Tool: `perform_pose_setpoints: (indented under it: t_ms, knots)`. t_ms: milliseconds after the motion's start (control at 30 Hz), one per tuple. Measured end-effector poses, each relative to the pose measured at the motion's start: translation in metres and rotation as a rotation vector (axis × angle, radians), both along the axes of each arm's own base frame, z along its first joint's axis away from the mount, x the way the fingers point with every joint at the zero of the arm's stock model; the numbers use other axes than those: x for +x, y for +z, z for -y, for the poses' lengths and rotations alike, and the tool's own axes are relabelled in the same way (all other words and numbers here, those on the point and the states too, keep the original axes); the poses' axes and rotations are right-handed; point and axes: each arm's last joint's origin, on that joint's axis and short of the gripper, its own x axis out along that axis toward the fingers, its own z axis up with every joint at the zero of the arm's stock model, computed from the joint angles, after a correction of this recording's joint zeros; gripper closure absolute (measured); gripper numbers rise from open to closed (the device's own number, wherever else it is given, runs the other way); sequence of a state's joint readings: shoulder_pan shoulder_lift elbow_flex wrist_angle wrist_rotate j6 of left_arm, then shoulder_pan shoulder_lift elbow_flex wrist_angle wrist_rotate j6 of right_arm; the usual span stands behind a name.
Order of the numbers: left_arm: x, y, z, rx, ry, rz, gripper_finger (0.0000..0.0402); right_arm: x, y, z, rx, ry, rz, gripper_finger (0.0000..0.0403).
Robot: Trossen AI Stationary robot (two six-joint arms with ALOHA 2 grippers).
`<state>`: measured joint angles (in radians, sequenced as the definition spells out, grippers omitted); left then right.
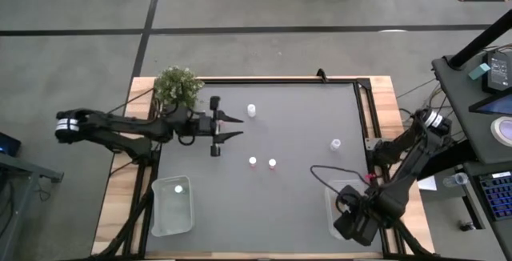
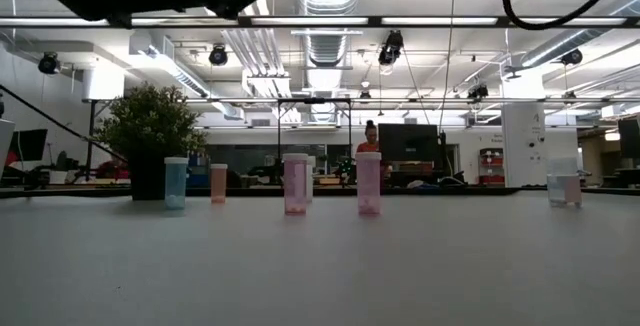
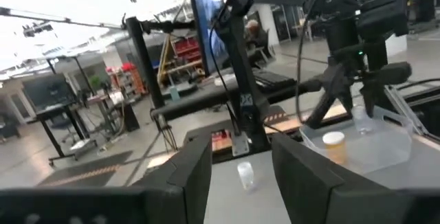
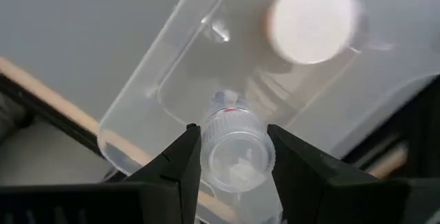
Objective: Pick and place medicine bottles into bin by pill shape (circle, oval)
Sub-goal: Put the left transparent capsule bottle into the transparent bin
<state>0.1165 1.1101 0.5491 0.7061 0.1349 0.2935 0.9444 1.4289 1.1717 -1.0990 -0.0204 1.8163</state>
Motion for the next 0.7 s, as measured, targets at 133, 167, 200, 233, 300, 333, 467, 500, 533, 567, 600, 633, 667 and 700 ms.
perform_pose_setpoints:
  t_ms: [133, 167, 200, 233, 300, 333, 467, 500, 533, 567, 600, 633, 667, 700]
  knots:
    - [0.005, -0.002, -0.001, -0.002, -0.001, -0.019, 0.0268, 0.003, -0.013, -0.010, -0.023, 0.046, 0.038, 0.0265]
    - [0.006, -0.001, -0.001, -0.001, -0.001, -0.015, 0.0268, 0.004, -0.016, -0.012, -0.029, 0.051, 0.045, 0.0265]
    - [0.006, 0.000, -0.001, -0.001, -0.001, -0.010, 0.0268, 0.004, -0.018, -0.013, -0.039, 0.058, 0.044, 0.0265]
    - [0.005, 0.001, -0.001, 0.000, -0.001, -0.008, 0.0268, 0.005, -0.020, -0.013, -0.048, 0.059, 0.040, 0.0265]
    - [0.005, 0.002, -0.001, 0.001, -0.001, -0.002, 0.0268, 0.006, -0.023, -0.015, -0.055, 0.060, 0.040, 0.0265]
    - [0.004, 0.002, 0.000, 0.001, -0.001, 0.000, 0.0268, 0.007, -0.025, -0.016, -0.056, 0.060, 0.048, 0.0265]
    - [0.003, 0.003, 0.000, 0.001, -0.001, 0.000, 0.0268, 0.008, -0.031, -0.017, -0.036, 0.045, 0.072, 0.0265]
    - [0.004, 0.003, 0.000, 0.001, -0.001, -0.001, 0.0268, 0.007, -0.033, -0.016, -0.034, 0.036, 0.073, 0.0265]
    - [0.004, 0.003, 0.000, 0.001, -0.001, -0.002, 0.0268, 0.007, -0.035, -0.015, -0.036, 0.028, 0.070, 0.0265]
    - [0.004, 0.003, 0.000, 0.001, -0.001, -0.001, 0.0268, 0.006, -0.037, -0.015, -0.038, 0.020, 0.068, 0.0265]
    - [0.004, 0.003, 0.000, 0.001, -0.001, -0.001, 0.0268, 0.006, -0.039, -0.014, -0.038, 0.017, 0.067, 0.0265]
    - [0.004, 0.003, 0.000, 0.001, -0.001, -0.002, 0.0268, 0.005, -0.041, -0.013, -0.037, 0.016, 0.068, 0.0265]
    - [0.004, 0.003, 0.000, 0.001, -0.001, -0.002, 0.0268, 0.005, -0.043, -0.013, -0.034, 0.018, 0.070, 0.0265]
    - [0.004, 0.003, 0.000, 0.001, -0.001, -0.002, 0.0268, 0.005, -0.045, -0.013, -0.032, 0.020, 0.071, 0.0265]
